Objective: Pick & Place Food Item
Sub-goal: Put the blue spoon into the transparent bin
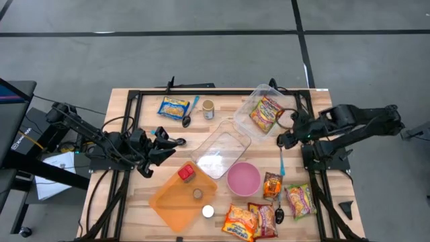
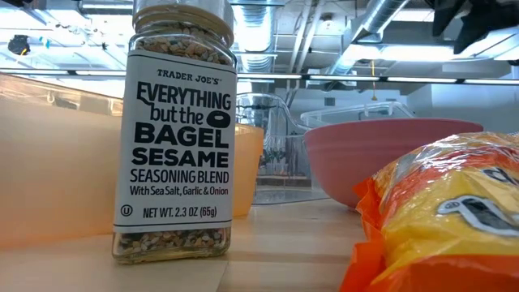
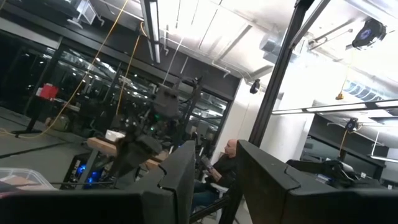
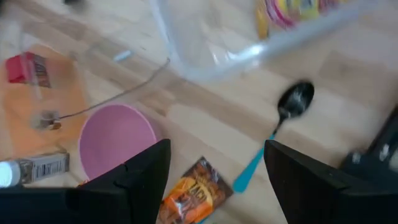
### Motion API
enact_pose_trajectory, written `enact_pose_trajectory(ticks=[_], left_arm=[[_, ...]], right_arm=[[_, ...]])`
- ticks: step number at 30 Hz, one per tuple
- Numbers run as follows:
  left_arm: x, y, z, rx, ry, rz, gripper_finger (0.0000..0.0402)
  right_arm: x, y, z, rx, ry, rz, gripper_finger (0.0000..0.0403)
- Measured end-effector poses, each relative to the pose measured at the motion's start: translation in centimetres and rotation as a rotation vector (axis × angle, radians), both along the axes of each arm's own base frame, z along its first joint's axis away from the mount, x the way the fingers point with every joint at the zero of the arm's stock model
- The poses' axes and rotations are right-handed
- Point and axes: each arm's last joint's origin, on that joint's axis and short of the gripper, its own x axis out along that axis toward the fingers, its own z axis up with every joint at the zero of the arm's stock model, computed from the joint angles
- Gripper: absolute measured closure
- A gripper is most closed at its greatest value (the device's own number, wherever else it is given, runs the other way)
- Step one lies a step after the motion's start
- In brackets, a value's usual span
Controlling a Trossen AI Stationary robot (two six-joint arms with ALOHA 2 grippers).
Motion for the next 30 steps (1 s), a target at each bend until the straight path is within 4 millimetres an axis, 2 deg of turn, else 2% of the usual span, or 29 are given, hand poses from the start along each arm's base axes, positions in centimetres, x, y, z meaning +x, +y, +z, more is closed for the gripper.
enact_pose_trajectory(ticks=[8, 15, 23, 26, 30], left_arm=[[0.0, 0.0, 0.0, -0.002, 0.000, -0.002, 0.0289], [0.0, 0.0, 0.0, -0.003, 0.000, -0.002, 0.0289], [0.0, 0.1, 0.0, -0.002, 0.000, 0.001, 0.0289], [0.1, 0.3, 0.0, -0.003, -0.001, 0.014, 0.0289], [0.2, 0.6, 0.1, -0.008, -0.010, 0.033, 0.0289]], right_arm=[[3.1, 3.2, -2.3, 0.028, 0.136, -0.068, 0.0149], [5.1, 6.9, -5.1, -0.045, 0.251, -0.108, 0.0149], [3.9, 10.0, -6.9, -0.182, 0.277, -0.262, 0.0149], [2.9, 9.9, -7.7, -0.162, 0.235, -0.335, 0.0149], [2.9, 9.7, -10.0, -0.090, 0.187, -0.358, 0.0149]])
